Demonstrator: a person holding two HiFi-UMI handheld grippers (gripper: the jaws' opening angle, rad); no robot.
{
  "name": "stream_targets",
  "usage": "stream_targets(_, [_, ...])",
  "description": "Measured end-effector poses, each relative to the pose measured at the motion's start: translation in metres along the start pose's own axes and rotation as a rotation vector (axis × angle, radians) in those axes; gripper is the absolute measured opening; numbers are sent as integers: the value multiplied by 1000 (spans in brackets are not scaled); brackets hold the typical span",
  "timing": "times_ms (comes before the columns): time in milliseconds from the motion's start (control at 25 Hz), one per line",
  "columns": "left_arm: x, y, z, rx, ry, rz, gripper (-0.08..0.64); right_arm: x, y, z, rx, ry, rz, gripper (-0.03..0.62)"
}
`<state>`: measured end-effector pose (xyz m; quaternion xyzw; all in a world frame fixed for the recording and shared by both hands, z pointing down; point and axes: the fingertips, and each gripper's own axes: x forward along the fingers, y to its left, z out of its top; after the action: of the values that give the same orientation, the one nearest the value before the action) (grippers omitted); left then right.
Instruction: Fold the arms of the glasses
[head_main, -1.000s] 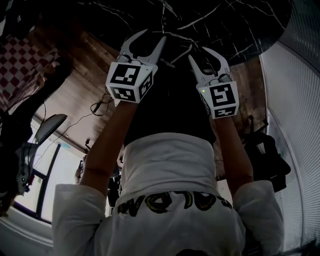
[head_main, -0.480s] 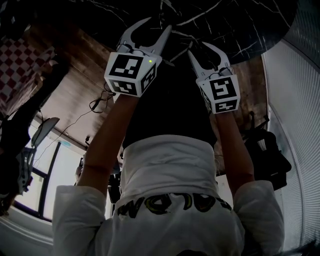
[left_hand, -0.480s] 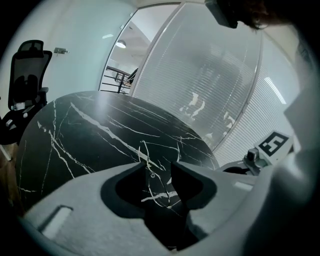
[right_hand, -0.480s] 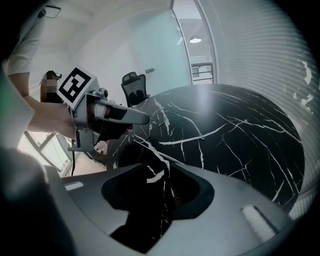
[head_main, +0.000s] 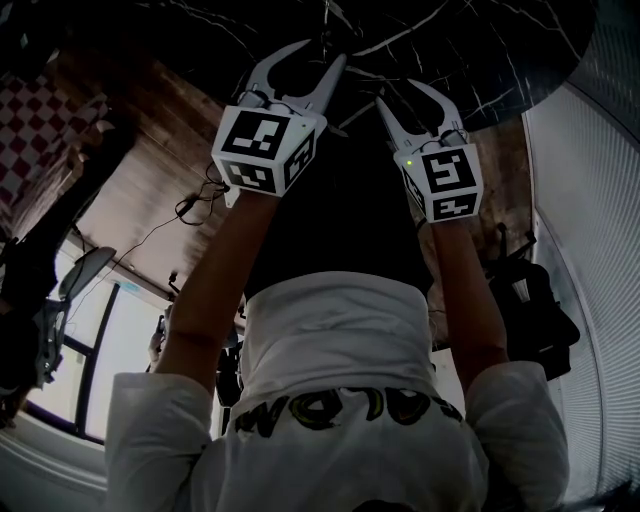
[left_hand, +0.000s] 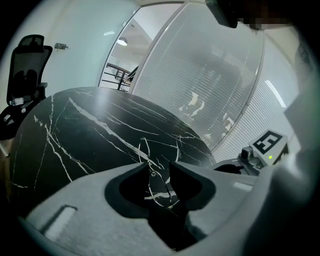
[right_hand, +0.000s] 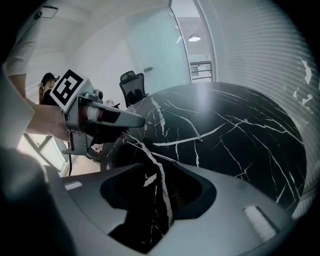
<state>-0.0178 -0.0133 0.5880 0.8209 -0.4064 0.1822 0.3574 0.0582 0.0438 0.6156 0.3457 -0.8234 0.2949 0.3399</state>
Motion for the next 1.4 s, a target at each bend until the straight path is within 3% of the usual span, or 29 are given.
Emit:
stream_targets(240, [2,-6,-4,4,21,-30,135,3,-3,8,6,-12,-3,186])
stream_targets(1400, [8,-41,-19,-72,74,-166,135,21,10,37,-190,-33,27,215])
